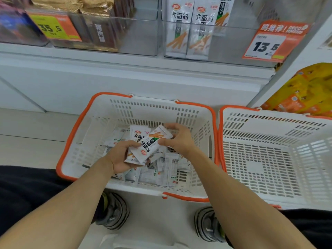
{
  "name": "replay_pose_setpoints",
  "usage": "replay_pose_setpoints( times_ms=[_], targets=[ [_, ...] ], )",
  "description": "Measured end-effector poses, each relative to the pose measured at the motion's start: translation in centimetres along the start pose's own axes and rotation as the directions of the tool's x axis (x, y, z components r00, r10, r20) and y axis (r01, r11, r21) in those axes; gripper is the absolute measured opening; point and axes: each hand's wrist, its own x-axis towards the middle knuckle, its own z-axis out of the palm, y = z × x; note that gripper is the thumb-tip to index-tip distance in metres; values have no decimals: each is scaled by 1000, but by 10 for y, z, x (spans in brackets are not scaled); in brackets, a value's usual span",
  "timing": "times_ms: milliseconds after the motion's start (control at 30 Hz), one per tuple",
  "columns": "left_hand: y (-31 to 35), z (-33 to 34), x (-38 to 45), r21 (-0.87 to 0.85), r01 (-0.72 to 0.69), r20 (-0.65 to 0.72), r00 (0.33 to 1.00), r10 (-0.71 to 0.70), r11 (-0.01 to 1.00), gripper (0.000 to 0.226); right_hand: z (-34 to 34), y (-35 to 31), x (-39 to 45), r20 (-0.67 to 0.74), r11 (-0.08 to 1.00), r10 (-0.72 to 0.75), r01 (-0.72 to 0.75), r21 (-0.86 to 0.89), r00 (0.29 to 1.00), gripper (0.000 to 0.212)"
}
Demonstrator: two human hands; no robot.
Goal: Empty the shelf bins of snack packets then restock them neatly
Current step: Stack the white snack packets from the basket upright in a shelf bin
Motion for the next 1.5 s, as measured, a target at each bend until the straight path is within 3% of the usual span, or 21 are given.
replay_pose_setpoints(
  times_ms=[100,233,367,433,500,600,667,733,800,867,967,1067,1200,1333,1500],
  targets=[
    [3,2,0,161,95,58,993,-105,982,43,-4,1,5,101,988,103,-113,106,990,70],
    [-2,4,10,301,161,44,982,-182,940,74,0,4,6,236,960,209,-245,136,949,60],
    [-8,5,25,139,98,-138,987,-78,985,44,4,19,20,167,889,337,-371,267,927,47],
    [-9,3,32,31,26,-222,975,-18,999,38,6,24,25,105,804,414,-417,425,904,38],
    [-11,5,36,-25,-21,-249,968,14,999,32,16,23,21,151,710,477,-480,515,866,32],
    [-14,8,43,-13,-68,-246,967,62,998,33,38,24,9,308,652,507,-591,475,805,20],
    [-16,5,47,-14,-99,-277,957,91,995,38,48,28,4,349,628,490,-601,493,799,14],
    [-20,-1,51,-10,-117,-334,937,107,993,41,52,33,2,357,617,469,-589,522,808,20],
    [-23,-8,54,31,-125,-413,902,126,992,40,53,39,2,353,674,443,-566,474,824,35],
    [-22,-10,55,46,-163,-459,872,166,985,35,49,41,1,366,745,425,-550,378,828,36],
    [-14,-8,51,193,-236,-414,860,297,952,39,38,39,6,316,852,409,-483,204,856,38],
    [-7,-2,45,375,-285,-290,868,404,882,32,29,38,14,220,942,260,-297,157,940,27],
    [1,10,44,420,-377,-192,852,487,826,34,11,29,19,179,933,185,-230,277,966,21],
    [5,15,42,440,-436,-157,823,545,785,37,-1,23,21,250,903,169,-252,348,953,36],
    [6,22,36,506,-400,-1,886,464,764,47,-5,21,17,344,862,144,-288,417,928,25]
  ],
)
